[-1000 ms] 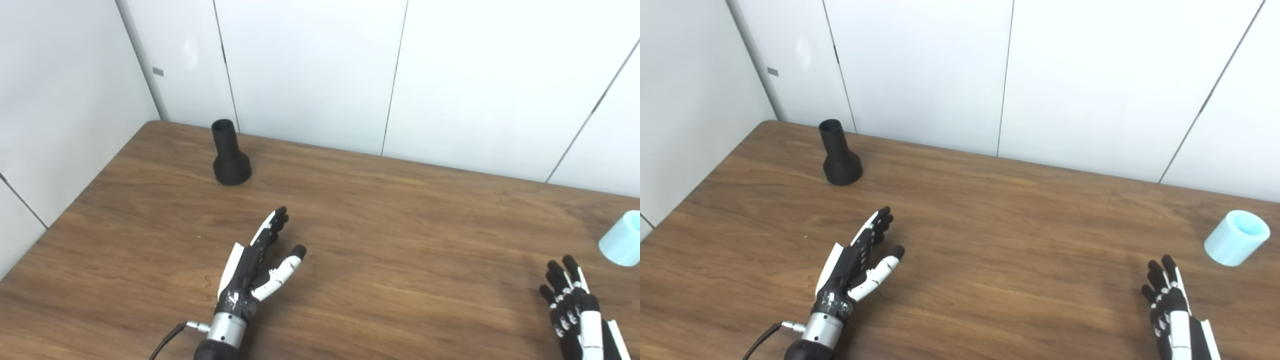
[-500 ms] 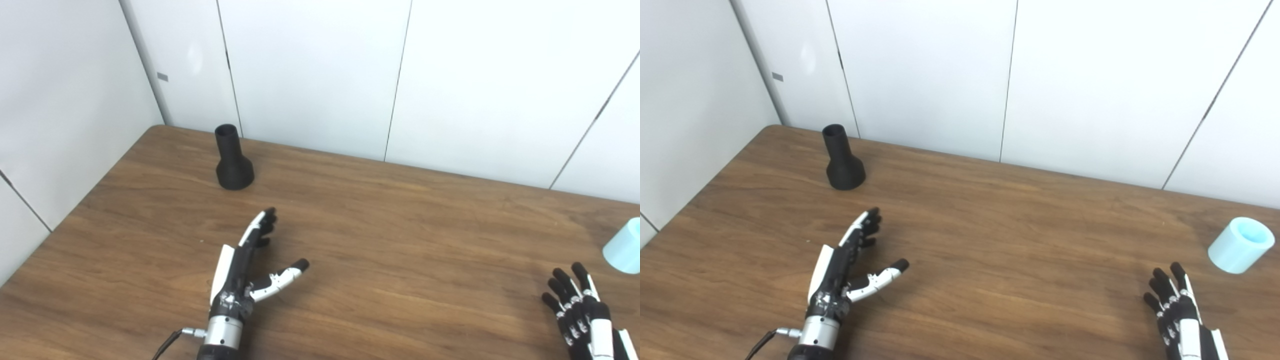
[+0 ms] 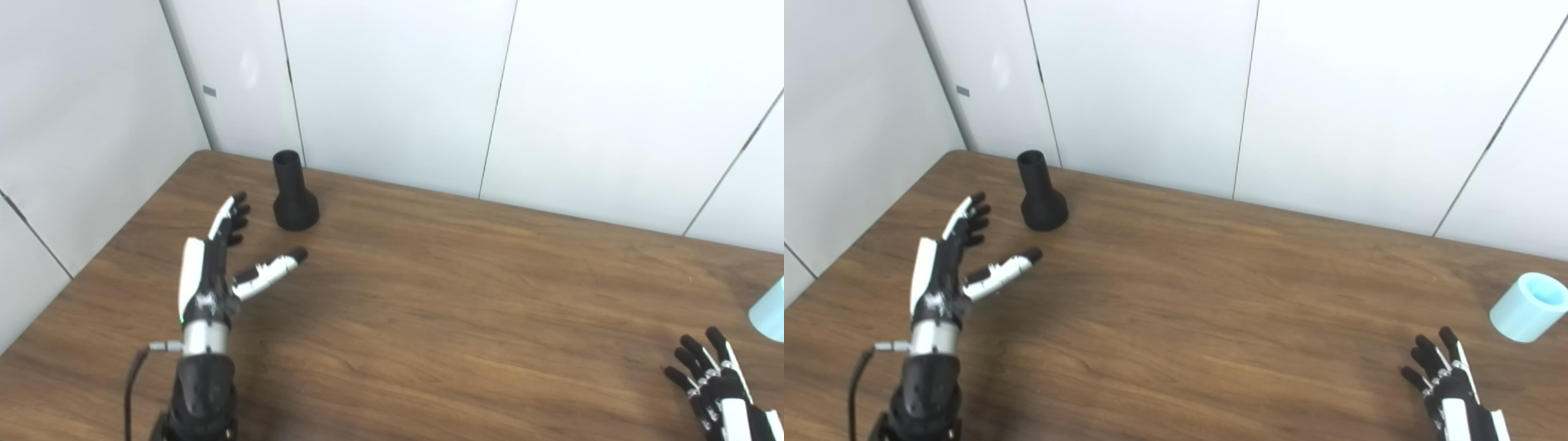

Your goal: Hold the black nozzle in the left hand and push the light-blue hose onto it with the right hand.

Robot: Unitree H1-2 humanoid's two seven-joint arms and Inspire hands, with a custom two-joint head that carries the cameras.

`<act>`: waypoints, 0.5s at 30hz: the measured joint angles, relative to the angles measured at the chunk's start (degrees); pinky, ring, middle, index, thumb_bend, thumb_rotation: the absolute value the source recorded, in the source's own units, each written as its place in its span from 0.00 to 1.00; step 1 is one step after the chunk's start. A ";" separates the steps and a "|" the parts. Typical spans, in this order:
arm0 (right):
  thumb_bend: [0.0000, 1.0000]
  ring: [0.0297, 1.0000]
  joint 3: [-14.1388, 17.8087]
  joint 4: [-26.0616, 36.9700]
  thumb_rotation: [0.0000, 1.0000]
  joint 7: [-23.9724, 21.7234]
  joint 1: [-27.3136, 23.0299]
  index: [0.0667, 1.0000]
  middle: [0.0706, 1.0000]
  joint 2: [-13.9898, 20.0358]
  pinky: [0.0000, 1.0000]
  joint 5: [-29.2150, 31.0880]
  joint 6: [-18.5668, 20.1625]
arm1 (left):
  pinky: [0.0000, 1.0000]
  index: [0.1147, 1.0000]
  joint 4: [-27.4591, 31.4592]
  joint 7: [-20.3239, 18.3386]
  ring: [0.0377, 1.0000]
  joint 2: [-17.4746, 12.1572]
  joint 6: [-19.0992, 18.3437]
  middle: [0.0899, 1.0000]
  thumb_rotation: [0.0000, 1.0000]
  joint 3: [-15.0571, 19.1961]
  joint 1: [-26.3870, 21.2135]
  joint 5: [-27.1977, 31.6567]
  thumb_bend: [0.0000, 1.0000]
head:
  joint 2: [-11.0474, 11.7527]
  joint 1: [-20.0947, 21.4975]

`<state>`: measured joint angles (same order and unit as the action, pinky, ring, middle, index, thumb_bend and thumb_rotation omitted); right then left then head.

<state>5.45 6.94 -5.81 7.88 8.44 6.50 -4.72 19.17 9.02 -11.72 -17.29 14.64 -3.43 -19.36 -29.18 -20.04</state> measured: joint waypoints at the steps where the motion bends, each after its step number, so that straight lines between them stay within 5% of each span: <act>1: 0.67 0.91 -0.03 -0.05 0.92 0.00 -0.13 0.97 0.90 0.00 0.80 0.02 0.01 | 0.80 0.91 -0.03 -0.40 0.87 -0.88 -0.93 0.89 0.27 0.22 -0.59 -0.28 0.90 | 0.00 0.00; 8: 0.69 0.90 -0.09 -0.43 0.94 0.08 -0.36 0.97 0.89 0.16 0.83 -1.29 -0.47 | 0.81 0.94 -5.40 -2.45 0.90 -6.89 -7.62 0.93 0.30 -0.02 -6.38 -1.71 0.90 | -0.26 -0.35; 15: 0.67 0.90 -0.11 -0.65 0.94 0.07 -0.65 0.97 0.89 0.27 0.85 -1.28 -0.57 | 0.86 0.92 -15.63 -3.36 0.93 -10.08 -8.71 0.92 0.33 -4.28 -10.54 -3.99 0.98 | -0.26 0.18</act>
<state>5.34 6.29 -5.74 7.23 8.71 5.22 -5.30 3.54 5.66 -21.80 -26.00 10.36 -13.97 -23.36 -29.44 -19.86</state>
